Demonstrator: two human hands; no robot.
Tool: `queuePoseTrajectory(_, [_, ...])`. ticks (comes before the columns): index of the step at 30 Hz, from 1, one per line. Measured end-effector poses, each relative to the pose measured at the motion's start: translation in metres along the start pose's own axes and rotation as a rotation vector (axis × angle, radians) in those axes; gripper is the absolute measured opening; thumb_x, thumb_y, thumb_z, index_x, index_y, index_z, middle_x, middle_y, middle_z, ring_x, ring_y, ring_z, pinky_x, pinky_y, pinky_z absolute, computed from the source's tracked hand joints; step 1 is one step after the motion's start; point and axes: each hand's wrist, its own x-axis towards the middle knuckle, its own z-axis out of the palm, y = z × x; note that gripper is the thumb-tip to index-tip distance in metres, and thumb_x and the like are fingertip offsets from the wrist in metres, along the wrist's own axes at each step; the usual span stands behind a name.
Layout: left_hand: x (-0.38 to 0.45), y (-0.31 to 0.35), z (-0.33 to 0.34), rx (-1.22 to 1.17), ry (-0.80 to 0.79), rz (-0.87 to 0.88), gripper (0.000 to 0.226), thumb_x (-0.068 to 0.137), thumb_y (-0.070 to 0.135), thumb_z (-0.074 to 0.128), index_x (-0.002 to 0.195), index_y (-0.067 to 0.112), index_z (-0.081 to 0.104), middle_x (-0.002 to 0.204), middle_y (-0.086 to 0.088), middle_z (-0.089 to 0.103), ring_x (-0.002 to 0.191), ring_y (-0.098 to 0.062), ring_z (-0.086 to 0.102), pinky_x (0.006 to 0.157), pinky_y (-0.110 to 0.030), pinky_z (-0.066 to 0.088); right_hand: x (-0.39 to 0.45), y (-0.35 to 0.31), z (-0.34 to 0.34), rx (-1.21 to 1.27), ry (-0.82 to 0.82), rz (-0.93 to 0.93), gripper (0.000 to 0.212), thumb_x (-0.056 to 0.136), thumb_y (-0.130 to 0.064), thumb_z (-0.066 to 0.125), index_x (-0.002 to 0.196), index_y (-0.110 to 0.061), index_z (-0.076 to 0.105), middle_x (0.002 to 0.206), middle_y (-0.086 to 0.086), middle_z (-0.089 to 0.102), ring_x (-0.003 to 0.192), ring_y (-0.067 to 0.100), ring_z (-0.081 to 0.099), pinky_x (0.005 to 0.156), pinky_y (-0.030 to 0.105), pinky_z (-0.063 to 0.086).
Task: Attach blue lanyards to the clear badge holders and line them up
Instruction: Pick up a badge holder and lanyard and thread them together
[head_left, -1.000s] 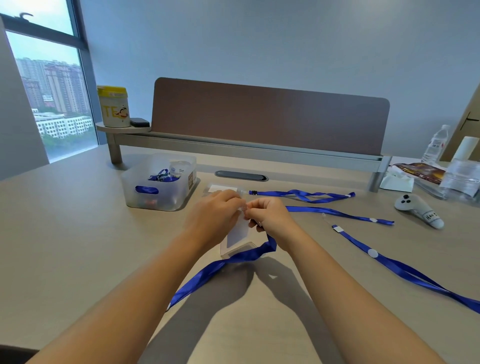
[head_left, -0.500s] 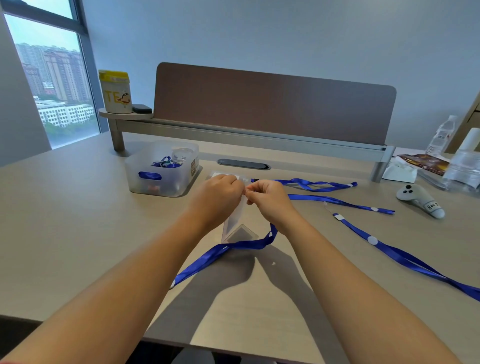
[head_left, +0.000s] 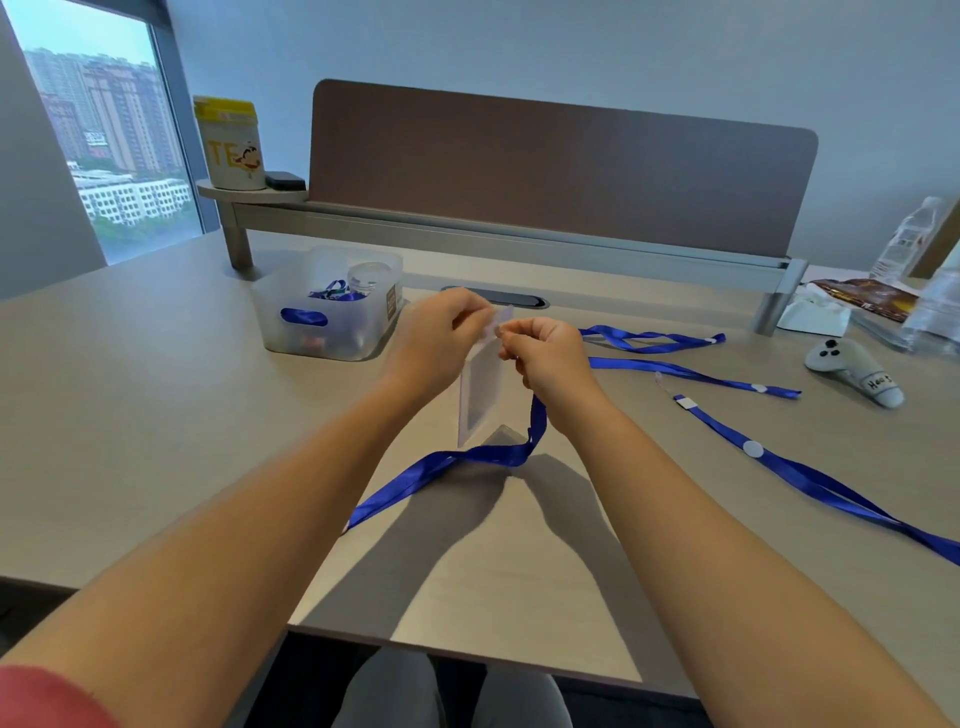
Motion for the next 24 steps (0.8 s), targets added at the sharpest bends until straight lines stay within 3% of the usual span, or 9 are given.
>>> queuePoseTrajectory(2, [-0.002, 0.001, 0.0, -0.18, -0.064, -0.103, 0.034, 0.092, 0.02, 0.046, 0.121, 0.004, 0.053, 0.113, -0.015, 0.062, 0.105, -0.026, 0.059, 0.088, -0.034, 0.049, 0.003, -0.003, -0.005, 0.072, -0.035, 0.066, 0.021, 0.093, -0.011, 0.047, 0.105, -0.002, 0.062, 0.068, -0.002, 0.051, 0.057, 0.007, 0.041, 0.052, 0.016, 0.035])
queuePoseTrajectory(5, [-0.011, -0.002, 0.003, -0.296, -0.199, -0.181, 0.053, 0.086, 0.02, 0.056, 0.133, 0.006, 0.037, 0.112, -0.004, 0.054, 0.104, -0.016, 0.052, 0.088, -0.028, 0.045, 0.007, -0.008, -0.015, 0.193, -0.076, 0.123, 0.017, 0.093, -0.009, 0.047, 0.082, -0.009, 0.06, 0.064, 0.001, 0.05, 0.051, 0.009, 0.036, 0.045, 0.016, 0.032])
queuePoseTrajectory(10, [-0.015, -0.015, 0.015, -0.013, -0.306, -0.152, 0.039, 0.088, 0.022, 0.053, 0.124, 0.008, 0.05, 0.122, -0.014, 0.06, 0.109, -0.026, 0.057, 0.094, -0.042, 0.049, 0.008, -0.007, -0.026, 0.316, -0.134, 0.204, 0.022, 0.091, -0.011, 0.05, 0.071, -0.009, 0.057, 0.06, 0.001, 0.049, 0.042, 0.005, 0.035, 0.037, 0.013, 0.031])
queuePoseTrajectory(14, [-0.013, -0.013, 0.017, 0.25, -0.107, -0.032, 0.027, 0.094, 0.018, 0.04, 0.107, 0.001, 0.058, 0.103, -0.019, 0.066, 0.083, -0.023, 0.057, 0.065, -0.027, 0.043, 0.009, -0.006, -0.032, 0.31, -0.16, 0.267, 0.02, 0.089, -0.008, 0.052, 0.069, -0.007, 0.057, 0.058, 0.001, 0.048, 0.031, 0.002, 0.034, 0.035, 0.013, 0.028])
queuePoseTrajectory(17, [-0.012, -0.018, 0.009, 0.362, 0.104, 0.099, 0.025, 0.093, 0.018, 0.045, 0.1, 0.001, 0.061, 0.094, -0.019, 0.07, 0.079, -0.03, 0.064, 0.062, -0.024, 0.04, 0.01, -0.007, -0.036, 0.112, -0.157, 0.271, 0.018, 0.089, -0.007, 0.052, 0.073, -0.004, 0.058, 0.057, 0.002, 0.049, 0.036, 0.005, 0.033, 0.036, 0.013, 0.029])
queuePoseTrajectory(21, [-0.009, -0.022, 0.005, 0.535, 0.179, 0.299, 0.019, 0.08, 0.014, 0.055, 0.071, 0.002, 0.067, 0.06, -0.015, 0.071, 0.047, -0.027, 0.063, 0.051, -0.02, 0.04, 0.017, -0.003, -0.033, -0.379, -0.105, 0.165, 0.02, 0.089, -0.007, 0.05, 0.094, 0.007, 0.065, 0.065, 0.005, 0.059, 0.051, 0.011, 0.04, 0.051, 0.022, 0.038])
queuePoseTrajectory(24, [-0.008, -0.018, 0.002, 0.549, 0.167, 0.288, 0.019, 0.079, 0.014, 0.055, 0.07, 0.002, 0.067, 0.059, -0.016, 0.071, 0.045, -0.028, 0.063, 0.044, -0.024, 0.048, 0.017, 0.009, -0.028, -0.684, -0.043, -0.004, 0.024, 0.091, -0.007, 0.048, 0.098, 0.005, 0.067, 0.092, 0.014, 0.072, 0.066, 0.015, 0.058, 0.072, 0.034, 0.052])
